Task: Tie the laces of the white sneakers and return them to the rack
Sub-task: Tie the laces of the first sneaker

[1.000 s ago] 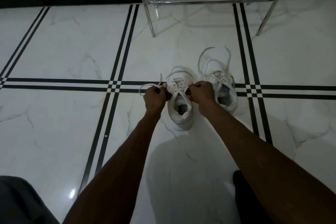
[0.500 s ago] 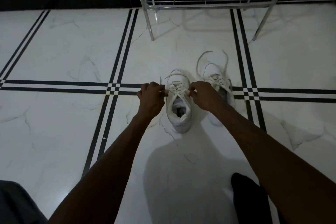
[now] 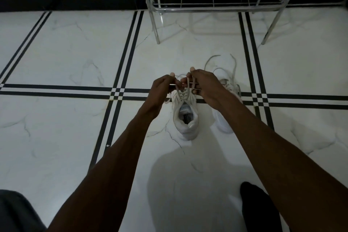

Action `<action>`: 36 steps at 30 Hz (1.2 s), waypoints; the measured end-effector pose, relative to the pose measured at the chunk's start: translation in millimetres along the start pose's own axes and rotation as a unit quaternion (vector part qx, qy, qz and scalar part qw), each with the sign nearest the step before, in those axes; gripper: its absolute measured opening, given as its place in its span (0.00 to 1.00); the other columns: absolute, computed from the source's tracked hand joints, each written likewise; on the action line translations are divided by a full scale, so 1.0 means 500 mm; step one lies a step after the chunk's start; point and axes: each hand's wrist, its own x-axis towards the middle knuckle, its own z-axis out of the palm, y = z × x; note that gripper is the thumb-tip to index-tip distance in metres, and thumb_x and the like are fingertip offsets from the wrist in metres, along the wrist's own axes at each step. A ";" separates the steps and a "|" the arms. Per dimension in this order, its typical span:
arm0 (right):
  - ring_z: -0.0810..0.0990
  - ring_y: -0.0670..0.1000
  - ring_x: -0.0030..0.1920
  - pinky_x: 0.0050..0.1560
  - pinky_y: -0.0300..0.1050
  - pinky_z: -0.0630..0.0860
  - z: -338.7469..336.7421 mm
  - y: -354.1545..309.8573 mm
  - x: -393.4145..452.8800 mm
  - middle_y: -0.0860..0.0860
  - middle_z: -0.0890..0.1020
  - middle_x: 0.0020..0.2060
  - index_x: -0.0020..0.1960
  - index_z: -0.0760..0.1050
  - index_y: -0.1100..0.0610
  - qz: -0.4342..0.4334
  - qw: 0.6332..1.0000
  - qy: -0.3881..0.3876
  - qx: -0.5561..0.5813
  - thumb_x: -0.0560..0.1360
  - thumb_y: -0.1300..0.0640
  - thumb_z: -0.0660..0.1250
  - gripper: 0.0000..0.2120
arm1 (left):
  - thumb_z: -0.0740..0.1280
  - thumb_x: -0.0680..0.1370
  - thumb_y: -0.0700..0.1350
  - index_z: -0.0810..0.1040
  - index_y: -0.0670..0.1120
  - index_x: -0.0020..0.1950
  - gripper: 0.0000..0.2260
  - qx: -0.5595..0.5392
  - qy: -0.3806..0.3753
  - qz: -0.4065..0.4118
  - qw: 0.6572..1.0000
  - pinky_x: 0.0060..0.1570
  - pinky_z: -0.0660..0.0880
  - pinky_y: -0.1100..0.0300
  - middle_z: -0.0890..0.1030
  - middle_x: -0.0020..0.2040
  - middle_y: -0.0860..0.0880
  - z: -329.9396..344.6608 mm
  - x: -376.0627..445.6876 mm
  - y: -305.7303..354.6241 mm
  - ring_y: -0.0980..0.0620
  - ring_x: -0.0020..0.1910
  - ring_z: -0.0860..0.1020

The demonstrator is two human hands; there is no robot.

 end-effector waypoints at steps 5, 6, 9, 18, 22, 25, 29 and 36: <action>0.81 0.47 0.43 0.35 0.40 0.71 -0.010 0.034 0.008 0.52 0.84 0.47 0.59 0.82 0.54 -0.014 0.999 0.003 -0.045 0.82 0.58 0.62 0.11 | 0.56 0.86 0.53 0.77 0.43 0.53 0.17 0.002 0.009 -0.018 1.000 0.39 0.75 0.66 0.79 0.42 0.49 0.019 0.003 -0.012 0.55 0.39 0.78; 0.80 0.47 0.42 0.35 0.39 0.72 -0.009 0.038 0.009 0.52 0.84 0.48 0.62 0.81 0.53 -0.015 0.998 0.004 -0.057 0.82 0.60 0.61 0.13 | 0.55 0.86 0.53 0.77 0.42 0.54 0.17 -0.001 0.005 -0.018 1.000 0.37 0.74 0.68 0.77 0.41 0.50 0.017 0.002 -0.017 0.55 0.39 0.76; 0.81 0.46 0.43 0.36 0.39 0.73 -0.010 0.047 0.009 0.52 0.85 0.49 0.70 0.75 0.50 -0.016 0.997 0.000 -0.078 0.82 0.65 0.60 0.20 | 0.55 0.87 0.51 0.78 0.42 0.60 0.17 0.018 -0.007 -0.007 1.000 0.37 0.73 0.69 0.75 0.40 0.50 0.008 -0.002 -0.030 0.57 0.38 0.74; 0.81 0.46 0.34 0.37 0.42 0.77 -0.003 0.040 0.012 0.52 0.89 0.42 0.53 0.78 0.56 0.024 0.993 0.098 -0.054 0.73 0.57 0.75 0.11 | 0.55 0.83 0.32 0.74 0.41 0.64 0.14 0.105 -0.053 0.026 0.993 0.37 0.72 0.69 0.77 0.40 0.45 -0.005 -0.008 -0.025 0.58 0.35 0.74; 0.78 0.45 0.30 0.34 0.39 0.77 0.002 0.045 0.009 0.55 0.88 0.43 0.48 0.85 0.58 0.012 0.994 0.099 -0.054 0.71 0.59 0.77 0.07 | 0.62 0.82 0.33 0.66 0.37 0.56 0.06 0.112 -0.047 0.024 0.992 0.33 0.73 0.69 0.82 0.41 0.38 0.001 -0.007 -0.010 0.57 0.32 0.79; 0.82 0.48 0.33 0.37 0.43 0.82 0.002 0.048 0.008 0.55 0.87 0.40 0.47 0.87 0.58 -0.011 0.990 0.089 -0.112 0.71 0.59 0.77 0.06 | 0.67 0.81 0.35 0.61 0.43 0.55 0.14 0.137 -0.025 0.004 0.990 0.35 0.75 0.63 0.85 0.44 0.37 0.002 0.005 -0.012 0.53 0.34 0.81; 0.83 0.50 0.39 0.38 0.34 0.79 -0.010 0.039 -0.010 0.59 0.84 0.40 0.52 0.83 0.68 -0.055 0.990 -0.033 -0.125 0.78 0.65 0.69 0.08 | 0.71 0.78 0.38 0.64 0.42 0.60 0.18 0.212 -0.013 0.005 0.977 0.36 0.75 0.57 0.86 0.46 0.39 0.012 0.013 -0.009 0.46 0.39 0.82; 0.85 0.57 0.40 0.44 0.46 0.84 0.006 0.042 0.004 0.58 0.87 0.38 0.46 0.86 0.60 -0.062 0.991 0.063 -0.105 0.71 0.52 0.77 0.11 | 0.68 0.79 0.35 0.55 0.45 0.80 0.34 0.259 -0.040 0.054 0.963 0.40 0.74 0.69 0.83 0.48 0.49 0.020 0.014 -0.012 0.55 0.40 0.82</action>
